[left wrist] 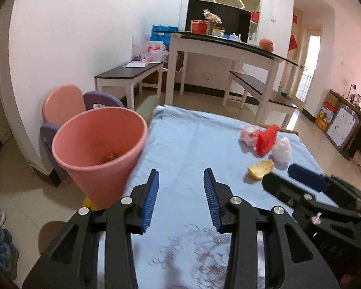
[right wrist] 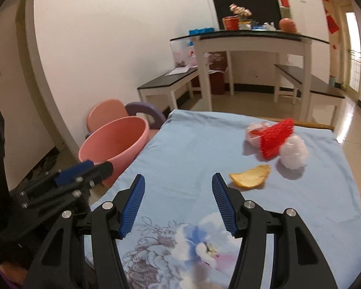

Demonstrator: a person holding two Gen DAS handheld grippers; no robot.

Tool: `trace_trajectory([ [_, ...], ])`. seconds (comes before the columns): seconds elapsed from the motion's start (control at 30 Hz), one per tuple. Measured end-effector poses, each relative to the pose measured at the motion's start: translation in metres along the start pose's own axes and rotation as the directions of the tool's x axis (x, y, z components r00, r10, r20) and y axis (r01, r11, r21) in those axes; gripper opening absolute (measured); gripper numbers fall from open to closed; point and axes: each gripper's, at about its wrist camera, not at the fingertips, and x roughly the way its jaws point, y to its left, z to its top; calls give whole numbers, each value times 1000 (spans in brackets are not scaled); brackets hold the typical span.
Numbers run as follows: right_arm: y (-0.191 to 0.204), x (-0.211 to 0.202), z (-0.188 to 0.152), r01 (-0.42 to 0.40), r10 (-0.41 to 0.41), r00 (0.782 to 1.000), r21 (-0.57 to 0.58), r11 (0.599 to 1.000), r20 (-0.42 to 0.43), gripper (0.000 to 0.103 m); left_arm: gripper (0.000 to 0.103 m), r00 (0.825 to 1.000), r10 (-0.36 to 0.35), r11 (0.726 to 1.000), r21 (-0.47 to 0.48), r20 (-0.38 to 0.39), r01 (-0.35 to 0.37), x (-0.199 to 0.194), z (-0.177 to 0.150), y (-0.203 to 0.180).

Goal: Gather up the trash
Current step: 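Move both tools back over the table toward the peel and white bag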

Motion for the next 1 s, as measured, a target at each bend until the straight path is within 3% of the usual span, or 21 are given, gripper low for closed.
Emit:
trace_trajectory([
  [0.3, 7, -28, -11, 37, -36, 999, -30, 999, 18, 62, 39, 1000, 24, 1000, -10, 4, -24, -12, -10, -11],
  [0.57, 8, -52, -14, -13, 14, 997, -20, 1000, 77, 62, 39, 999, 20, 1000, -19, 48, -19, -32, -14, -16],
  [0.8, 7, -72, -16, 61, -58, 989, -24, 998, 136, 71, 39, 997, 6, 1000, -24, 72, -4, -41, -15, -24],
  [1.0, -2, -62, -17, 6, -7, 995, 5, 1000, 104, 71, 39, 998, 22, 999, -30, 54, -20, -38, -16, -24],
])
